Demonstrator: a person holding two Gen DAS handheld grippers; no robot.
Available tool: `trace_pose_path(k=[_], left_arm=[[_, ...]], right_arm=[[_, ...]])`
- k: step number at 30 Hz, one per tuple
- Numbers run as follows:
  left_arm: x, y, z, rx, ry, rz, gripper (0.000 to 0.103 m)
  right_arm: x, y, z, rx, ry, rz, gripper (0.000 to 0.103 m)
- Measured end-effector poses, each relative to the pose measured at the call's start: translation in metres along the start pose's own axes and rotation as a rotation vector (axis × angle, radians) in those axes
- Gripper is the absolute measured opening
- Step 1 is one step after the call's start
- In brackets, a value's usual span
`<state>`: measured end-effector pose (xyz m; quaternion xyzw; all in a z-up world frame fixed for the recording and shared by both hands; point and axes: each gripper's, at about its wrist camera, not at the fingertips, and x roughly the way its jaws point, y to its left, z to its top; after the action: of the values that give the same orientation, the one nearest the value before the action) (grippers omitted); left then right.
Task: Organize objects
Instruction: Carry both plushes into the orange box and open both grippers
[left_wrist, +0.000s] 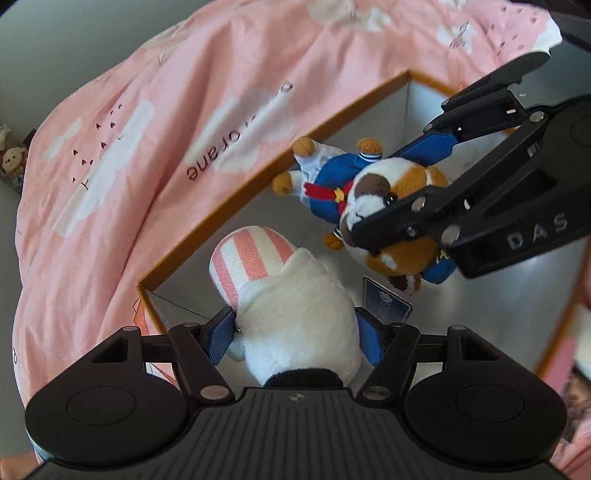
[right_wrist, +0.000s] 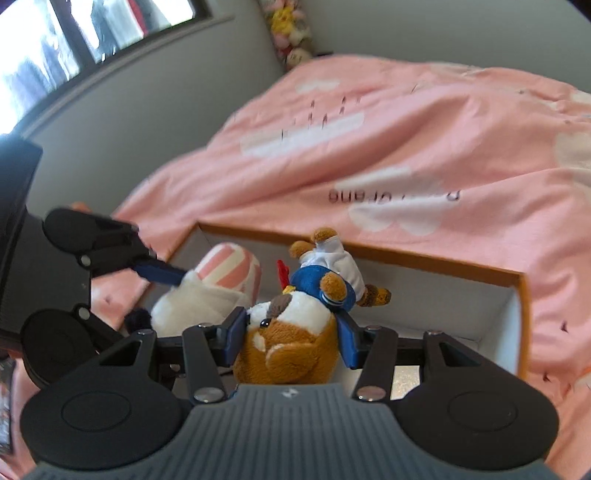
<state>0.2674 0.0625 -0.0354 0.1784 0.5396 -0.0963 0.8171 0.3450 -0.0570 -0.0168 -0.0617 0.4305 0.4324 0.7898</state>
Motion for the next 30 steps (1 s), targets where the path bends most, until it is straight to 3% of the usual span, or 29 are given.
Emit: trace_pose_path(k=[6, 11, 16, 20, 30], left_arm=[[0.028, -0.001, 0.002, 0.001, 0.09, 0.054, 0.079], [0.036, -0.004, 0.009, 0.016, 0.149, 0.077, 0.081], [0.041, -0.007, 0.006, 0.063, 0.182, 0.088, 0.086], [0.044, -0.004, -0.005, 0.085, 0.154, 0.084, 0.091], [0.011, 0.002, -0.022, 0.13, 0.07, 0.054, 0.092]], right_arm=[[0.049, -0.007, -0.002, -0.062, 0.091, 0.014, 0.053], [0.071, -0.011, -0.002, -0.018, 0.151, 0.074, 0.053], [0.088, -0.01, 0.002, -0.035, 0.208, 0.076, 0.055], [0.096, -0.008, 0.002, -0.045, 0.23, 0.085, 0.058], [0.085, -0.001, 0.003, -0.142, 0.207, 0.066, 0.072]])
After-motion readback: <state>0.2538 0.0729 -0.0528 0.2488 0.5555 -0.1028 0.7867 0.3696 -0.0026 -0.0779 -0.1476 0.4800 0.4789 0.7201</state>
